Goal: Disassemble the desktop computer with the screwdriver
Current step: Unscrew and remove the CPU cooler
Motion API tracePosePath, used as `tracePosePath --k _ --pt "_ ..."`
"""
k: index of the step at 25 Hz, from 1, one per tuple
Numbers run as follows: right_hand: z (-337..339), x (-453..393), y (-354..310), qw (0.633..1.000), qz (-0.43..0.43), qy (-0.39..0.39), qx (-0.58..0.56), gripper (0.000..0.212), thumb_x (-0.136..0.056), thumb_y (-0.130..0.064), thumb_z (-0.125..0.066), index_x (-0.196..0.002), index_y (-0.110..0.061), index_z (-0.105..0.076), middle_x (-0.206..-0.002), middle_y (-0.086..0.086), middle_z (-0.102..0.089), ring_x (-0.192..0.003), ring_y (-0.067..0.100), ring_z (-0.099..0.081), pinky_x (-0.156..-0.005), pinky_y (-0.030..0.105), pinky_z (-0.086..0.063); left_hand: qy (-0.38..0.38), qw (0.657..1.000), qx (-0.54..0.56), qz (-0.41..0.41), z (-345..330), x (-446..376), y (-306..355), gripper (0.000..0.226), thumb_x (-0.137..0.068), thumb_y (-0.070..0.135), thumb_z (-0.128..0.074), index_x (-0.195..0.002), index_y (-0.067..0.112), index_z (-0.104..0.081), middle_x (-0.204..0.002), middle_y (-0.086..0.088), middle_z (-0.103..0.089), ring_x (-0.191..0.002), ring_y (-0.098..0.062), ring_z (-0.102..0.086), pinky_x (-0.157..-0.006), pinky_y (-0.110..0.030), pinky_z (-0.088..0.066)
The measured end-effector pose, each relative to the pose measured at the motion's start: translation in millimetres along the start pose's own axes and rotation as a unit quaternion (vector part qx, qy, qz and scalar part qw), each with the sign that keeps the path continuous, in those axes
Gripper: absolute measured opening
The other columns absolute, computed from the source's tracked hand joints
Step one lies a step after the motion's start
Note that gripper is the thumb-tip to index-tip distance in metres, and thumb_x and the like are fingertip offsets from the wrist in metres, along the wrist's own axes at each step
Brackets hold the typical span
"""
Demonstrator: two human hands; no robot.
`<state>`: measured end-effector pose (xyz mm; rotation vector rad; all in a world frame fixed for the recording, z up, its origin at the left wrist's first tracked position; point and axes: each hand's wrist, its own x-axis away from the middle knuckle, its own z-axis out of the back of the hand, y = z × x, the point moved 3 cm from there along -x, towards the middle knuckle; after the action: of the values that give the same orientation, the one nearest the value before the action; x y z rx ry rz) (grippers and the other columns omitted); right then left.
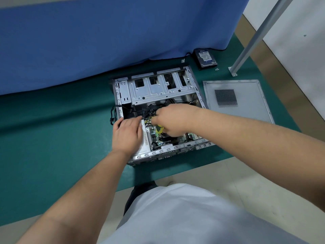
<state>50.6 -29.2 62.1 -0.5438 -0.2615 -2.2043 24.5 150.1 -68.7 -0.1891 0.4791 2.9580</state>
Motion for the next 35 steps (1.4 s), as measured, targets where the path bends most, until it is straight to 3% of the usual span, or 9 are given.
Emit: tracePosePath --k 4,10,13,15,18,21,26,32,35 --pt "-5.6 10.3 28.6 0.988 -0.082 0.02 -0.129 0.042 -0.099 -0.036 -0.059 -0.139 -0.026 -0.052 -0.115 0.003 -0.062 -0.103 0.026 -0.06 -0.08 0.041 -0.054 -0.013 1.0 -0.011 -0.022 3.1 1.4 3.6 0.042 -0.104 0.029 -0.042 -0.143 0.026 -0.057 -0.137 0.006 -0.064 -0.127 -0.015 -0.055 -0.12 -0.038 -0.021" --pt "-28.8 32.0 65.4 0.927 -0.162 0.111 -0.32 0.026 -0.095 -0.043 -0.066 -0.117 -0.035 -0.058 -0.087 -0.007 -0.065 -0.072 0.012 -0.063 -0.058 0.031 -0.046 -0.057 0.994 0.081 0.041 15.8 -5.5 30.3 0.039 -0.1 0.023 -0.058 -0.139 0.022 -0.061 -0.15 -0.002 -0.05 -0.142 -0.027 -0.036 -0.121 -0.047 -0.026" --pt "-44.9 39.8 72.6 0.866 -0.218 0.176 -0.414 0.022 -0.093 -0.041 -0.068 -0.113 -0.041 -0.059 -0.074 -0.008 -0.065 -0.051 0.003 -0.054 -0.05 0.026 -0.043 -0.062 0.968 0.226 0.088 21.2 -13.8 51.8 0.021 -0.102 0.024 -0.056 -0.118 0.02 -0.07 -0.12 0.001 -0.065 -0.114 -0.018 -0.054 -0.096 -0.032 -0.044" --pt "-56.4 42.8 69.5 0.795 -0.259 0.225 -0.501 0.023 -0.092 -0.039 -0.071 -0.113 -0.042 -0.062 -0.074 -0.005 -0.066 -0.05 0.003 -0.053 -0.047 0.022 -0.043 -0.115 0.884 0.397 0.22 17.1 -27.2 59.7 0.021 -0.104 0.025 -0.053 -0.105 0.018 -0.073 -0.096 0.002 -0.074 -0.083 -0.015 -0.063 -0.073 -0.03 -0.047" --pt "-76.5 41.0 51.0 0.68 -0.284 0.253 -0.627 0.026 -0.091 -0.029 -0.075 -0.111 -0.042 -0.064 -0.086 -0.007 -0.075 -0.062 0.007 -0.067 -0.052 0.019 -0.048 -0.182 0.688 0.609 0.351 11.4 -50.7 75.3 0.026 -0.107 0.022 -0.052 -0.108 0.006 -0.073 -0.087 -0.007 -0.075 -0.074 -0.018 -0.065 -0.069 -0.03 -0.054" --pt "-109.0 32.5 45.7 0.627 -0.317 0.24 -0.67 0.027 -0.09 -0.022 -0.076 -0.105 -0.038 -0.06 -0.089 -0.004 -0.075 -0.066 0.016 -0.069 -0.061 0.032 -0.051 -0.184 0.629 0.663 0.362 -7.6 -77.2 86.5 0.018 -0.104 0.014 -0.058 -0.103 0.002 -0.071 -0.079 -0.008 -0.071 -0.074 -0.018 -0.065 -0.07 -0.027 -0.056" --pt "-117.9 14.7 61.8 0.653 -0.333 0.199 -0.65 0.024 -0.088 -0.064 -0.057 -0.098 -0.044 -0.05 -0.083 -0.006 -0.077 -0.064 0.01 -0.07 -0.061 0.028 -0.049 -0.207 0.724 0.592 0.288 -21.6 -110.2 100.5 0.017 -0.099 0.018 -0.067 -0.084 0.009 -0.069 -0.062 0.006 -0.064 -0.07 -0.017 -0.063 -0.07 -0.03 -0.055" --pt "-128.7 -13.2 97.9 0.697 -0.323 0.197 -0.609 0.028 -0.097 -0.056 -0.052 -0.087 -0.031 -0.046 -0.067 -0.007 -0.062 -0.053 0.003 -0.054 -0.06 0.033 -0.044 -0.171 0.858 0.452 0.173 -37.8 -152.0 111.2 0.019 -0.095 0.032 -0.072 -0.081 0.019 -0.07 -0.069 0.008 -0.067 -0.063 -0.009 -0.056 -0.063 -0.029 -0.044" --pt "-128.7 -14.6 130.9 0.713 -0.33 0.182 -0.591 0.034 -0.095 -0.055 -0.057 -0.08 -0.026 -0.05 -0.066 -0.009 -0.051 -0.05 0.003 -0.041 -0.057 0.033 -0.035 -0.165 0.884 0.421 0.12 -47.1 -170.9 115.3 0.012 -0.098 0.037 -0.067 -0.088 0.033 -0.073 -0.088 0.016 -0.07 -0.081 0.001 -0.062 -0.072 -0.025 -0.044"
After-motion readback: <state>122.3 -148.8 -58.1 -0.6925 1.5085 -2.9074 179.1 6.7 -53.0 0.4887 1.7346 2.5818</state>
